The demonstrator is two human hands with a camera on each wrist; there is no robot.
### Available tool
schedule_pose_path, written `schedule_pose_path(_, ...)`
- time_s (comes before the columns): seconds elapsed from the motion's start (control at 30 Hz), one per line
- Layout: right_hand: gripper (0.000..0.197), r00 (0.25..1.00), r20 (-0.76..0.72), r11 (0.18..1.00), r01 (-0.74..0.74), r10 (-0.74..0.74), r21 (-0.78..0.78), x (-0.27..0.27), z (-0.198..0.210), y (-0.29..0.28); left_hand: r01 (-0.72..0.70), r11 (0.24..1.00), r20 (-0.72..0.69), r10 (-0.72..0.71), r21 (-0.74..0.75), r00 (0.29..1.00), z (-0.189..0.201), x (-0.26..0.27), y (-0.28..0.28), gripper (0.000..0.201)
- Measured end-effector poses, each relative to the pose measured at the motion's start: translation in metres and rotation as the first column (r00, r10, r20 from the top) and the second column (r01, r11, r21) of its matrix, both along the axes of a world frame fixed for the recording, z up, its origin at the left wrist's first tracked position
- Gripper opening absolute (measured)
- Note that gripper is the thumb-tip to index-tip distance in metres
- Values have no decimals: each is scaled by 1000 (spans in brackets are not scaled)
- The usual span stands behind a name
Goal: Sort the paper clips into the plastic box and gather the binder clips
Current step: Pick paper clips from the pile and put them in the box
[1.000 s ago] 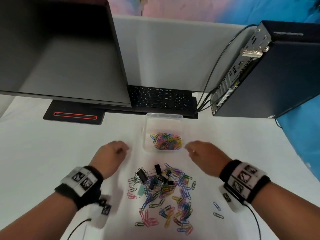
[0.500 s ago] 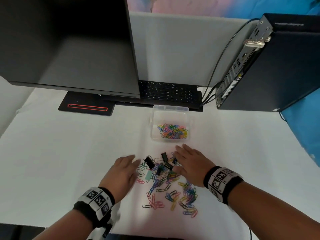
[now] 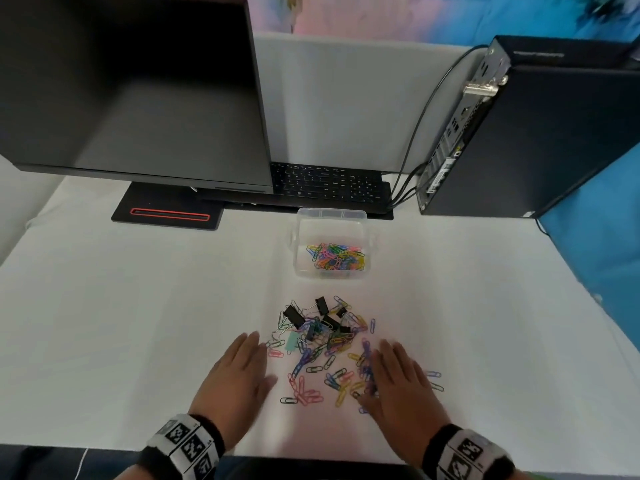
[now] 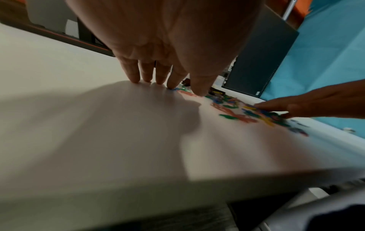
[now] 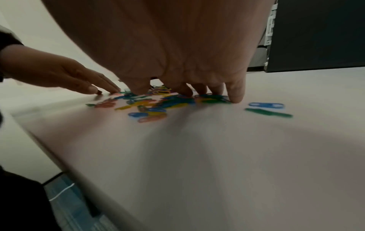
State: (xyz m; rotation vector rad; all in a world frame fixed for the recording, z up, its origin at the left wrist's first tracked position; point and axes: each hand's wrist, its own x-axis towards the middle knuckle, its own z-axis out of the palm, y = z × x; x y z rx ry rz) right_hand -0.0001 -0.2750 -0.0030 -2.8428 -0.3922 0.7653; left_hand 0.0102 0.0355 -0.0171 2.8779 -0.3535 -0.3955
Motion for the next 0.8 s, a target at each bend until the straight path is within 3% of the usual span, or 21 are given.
schedule_pose_path(0.1, 83, 998, 37, 991, -63, 59, 120, 1, 5, 4, 137, 990, 1, -137, -27, 991, 3, -12, -13, 55)
schedule_pose_path(0.2, 78, 998, 40, 982, 36, -44, 184, 6, 17, -17, 144, 988, 6, -144, -62, 990, 9, -15, -12, 62)
schedule_pose_path(0.33, 92, 961, -4, 960, 277, -278, -35, -6, 20, -54, 68, 994, 17, -67, -89, 998, 10, -18, -6, 75)
schedule_pose_path(0.43, 103, 959, -95, 959, 253, -266, -129, -20, 12, -48, 129, 986, 7, -129, -106, 992, 8, -20, -20, 88)
schedule_pose_path(0.53, 105, 979, -66, 980, 190, -193, -56, -22, 9, -20, 170, 976, -5, -172, -135, 985, 10, -16, -43, 94)
schedule_pose_path(0.67, 96, 991, 63, 991, 117, -121, 71, -7, 6, 15, 155, 968, -23, -163, -195, 986, 10, -5, -69, 85)
schedule_pose_path(0.8, 66, 983, 119, 979, 118, -138, 167, 17, 0, 33, 65, 989, -154, -86, -136, 984, 18, 11, -90, 74)
